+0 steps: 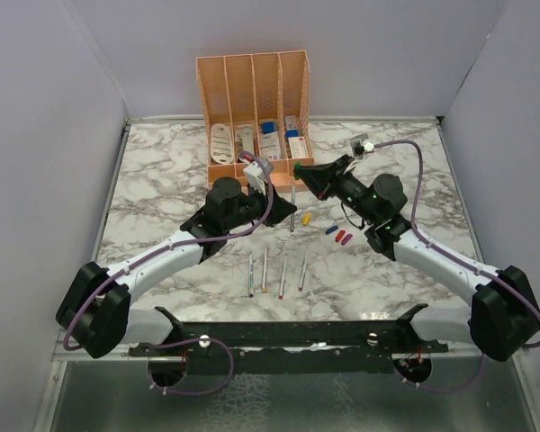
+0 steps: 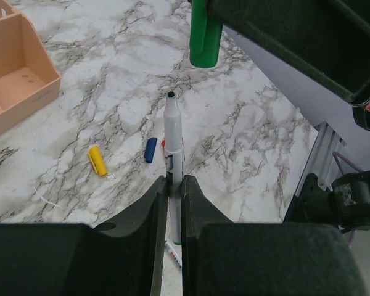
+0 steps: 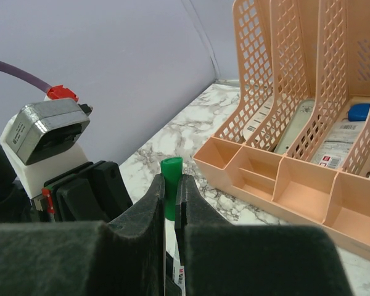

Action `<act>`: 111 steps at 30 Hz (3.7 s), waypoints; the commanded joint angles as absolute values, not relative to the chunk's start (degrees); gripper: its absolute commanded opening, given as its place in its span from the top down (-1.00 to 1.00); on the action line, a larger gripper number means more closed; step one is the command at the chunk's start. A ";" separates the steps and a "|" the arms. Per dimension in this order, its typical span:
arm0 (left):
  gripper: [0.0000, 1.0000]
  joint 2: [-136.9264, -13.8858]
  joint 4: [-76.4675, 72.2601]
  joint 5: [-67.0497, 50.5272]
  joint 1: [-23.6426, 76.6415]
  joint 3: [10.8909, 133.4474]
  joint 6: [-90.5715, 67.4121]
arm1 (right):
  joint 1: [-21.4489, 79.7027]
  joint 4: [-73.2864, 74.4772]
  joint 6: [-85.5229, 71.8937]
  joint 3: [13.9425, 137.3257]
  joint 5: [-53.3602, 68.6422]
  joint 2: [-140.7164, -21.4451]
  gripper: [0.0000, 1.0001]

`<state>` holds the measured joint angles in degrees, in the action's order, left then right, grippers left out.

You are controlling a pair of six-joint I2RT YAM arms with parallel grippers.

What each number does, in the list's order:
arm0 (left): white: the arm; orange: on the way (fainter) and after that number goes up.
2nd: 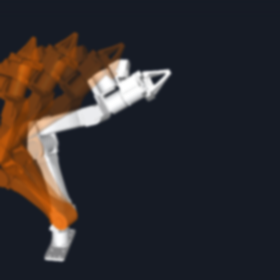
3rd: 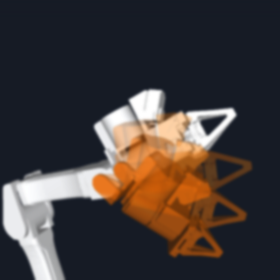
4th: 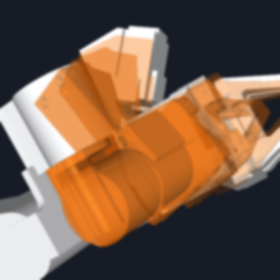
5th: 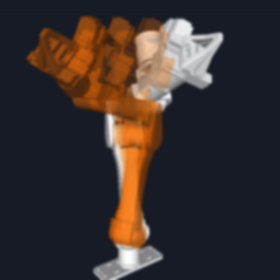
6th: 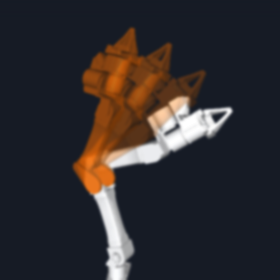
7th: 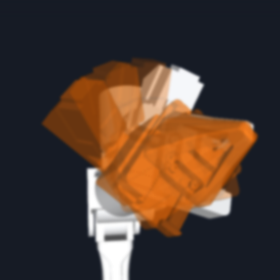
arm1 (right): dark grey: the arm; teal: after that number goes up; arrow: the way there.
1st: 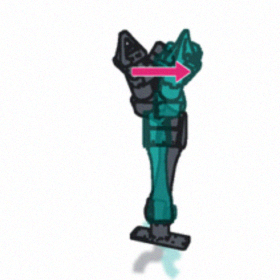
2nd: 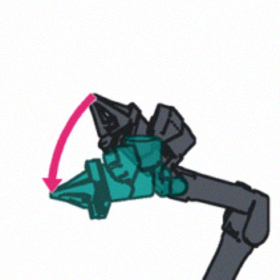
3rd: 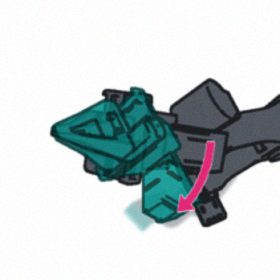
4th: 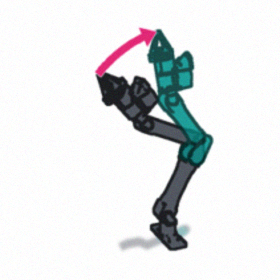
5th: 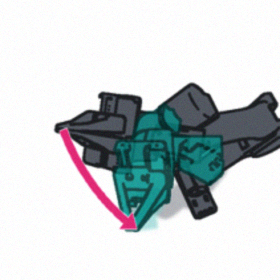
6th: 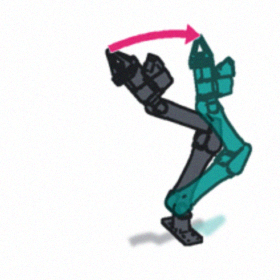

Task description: Insert the pens into the pen caps

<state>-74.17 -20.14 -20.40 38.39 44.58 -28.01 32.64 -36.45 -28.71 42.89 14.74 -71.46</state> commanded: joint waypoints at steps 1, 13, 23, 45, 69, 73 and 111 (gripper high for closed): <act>1.00 -74.06 -22.33 -21.51 38.76 47.09 -28.07 | 33.34 -38.25 -29.09 42.91 16.58 -72.48 0.98; 1.00 -73.65 -22.33 -20.39 38.71 46.81 -27.78 | 33.90 -37.15 -28.18 43.52 16.70 -73.39 0.97; 1.00 -73.48 -22.32 -20.25 38.76 46.85 -27.59 | 34.27 -36.70 -27.43 42.89 15.90 -73.38 0.98; 1.00 -72.88 -21.71 -21.59 38.72 45.20 -29.56 | 34.28 -44.22 -13.46 42.78 14.00 -70.67 0.98; 1.00 -72.78 -21.66 -22.51 38.76 47.53 -28.74 | 34.28 -44.54 -17.11 41.98 15.81 -73.15 0.98; 1.00 -72.53 -21.62 -21.74 38.76 47.42 -28.57 | 34.28 -44.15 -17.27 41.91 15.74 -73.44 0.98; 1.00 -71.98 -21.71 -19.66 38.72 47.91 -27.20 | 34.36 -41.58 -19.53 40.82 16.07 -74.22 0.98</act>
<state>-73.54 -20.12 -20.51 38.39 45.69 -27.92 34.09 -42.00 -18.81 41.06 14.83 -73.43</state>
